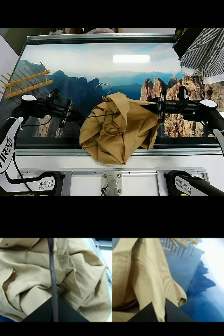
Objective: Fold the clothes and pants, and hang the long-sleeved shirts on hangers.
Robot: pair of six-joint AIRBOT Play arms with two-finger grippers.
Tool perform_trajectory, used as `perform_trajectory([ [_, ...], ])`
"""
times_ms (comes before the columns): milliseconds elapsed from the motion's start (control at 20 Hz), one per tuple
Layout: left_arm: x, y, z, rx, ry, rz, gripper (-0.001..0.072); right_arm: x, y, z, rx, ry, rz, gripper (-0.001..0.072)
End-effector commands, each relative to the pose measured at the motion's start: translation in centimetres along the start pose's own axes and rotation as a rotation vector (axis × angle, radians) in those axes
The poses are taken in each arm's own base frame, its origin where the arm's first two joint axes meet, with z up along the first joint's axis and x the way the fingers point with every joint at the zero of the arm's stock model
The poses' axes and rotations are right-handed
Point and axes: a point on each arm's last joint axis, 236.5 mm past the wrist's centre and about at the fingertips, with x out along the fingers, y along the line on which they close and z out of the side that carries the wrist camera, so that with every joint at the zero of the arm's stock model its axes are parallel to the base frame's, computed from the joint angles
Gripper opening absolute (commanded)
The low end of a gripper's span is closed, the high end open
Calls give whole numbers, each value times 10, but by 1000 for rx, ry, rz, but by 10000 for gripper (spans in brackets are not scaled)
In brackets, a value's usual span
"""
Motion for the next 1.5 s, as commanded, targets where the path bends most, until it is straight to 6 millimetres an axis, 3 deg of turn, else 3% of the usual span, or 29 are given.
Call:
perform_trajectory([
  [0,0,0,0,0,0,0,17,0,0,8,16,-33,-1,13],
  [250,0,1,0,-8,2,4,17,0,6,12,16,-49,26,12],
  [400,0,7,-4,-102,15,33,20,0,8,9,33,-38,34,12],
  [450,-1,10,-5,-142,19,44,171,0,8,9,33,-38,35,12],
  [500,-1,13,-6,-180,21,59,451,0,8,9,33,-38,35,12],
  [550,-1,19,-7,-228,22,86,516,0,8,9,33,-38,34,12],
  [800,-9,43,-12,-296,45,186,515,0,8,9,66,-37,35,11],
  [1050,-43,69,11,-382,35,283,514,-1,8,9,93,-36,34,10],
  [1150,-48,70,13,-382,32,290,514,-1,8,9,107,-36,34,10],
  [1350,-47,61,-8,-392,118,334,515,-1,8,10,136,-35,34,8],
  [1450,-53,58,-7,-376,140,367,515,-1,8,13,134,-36,31,9],
])
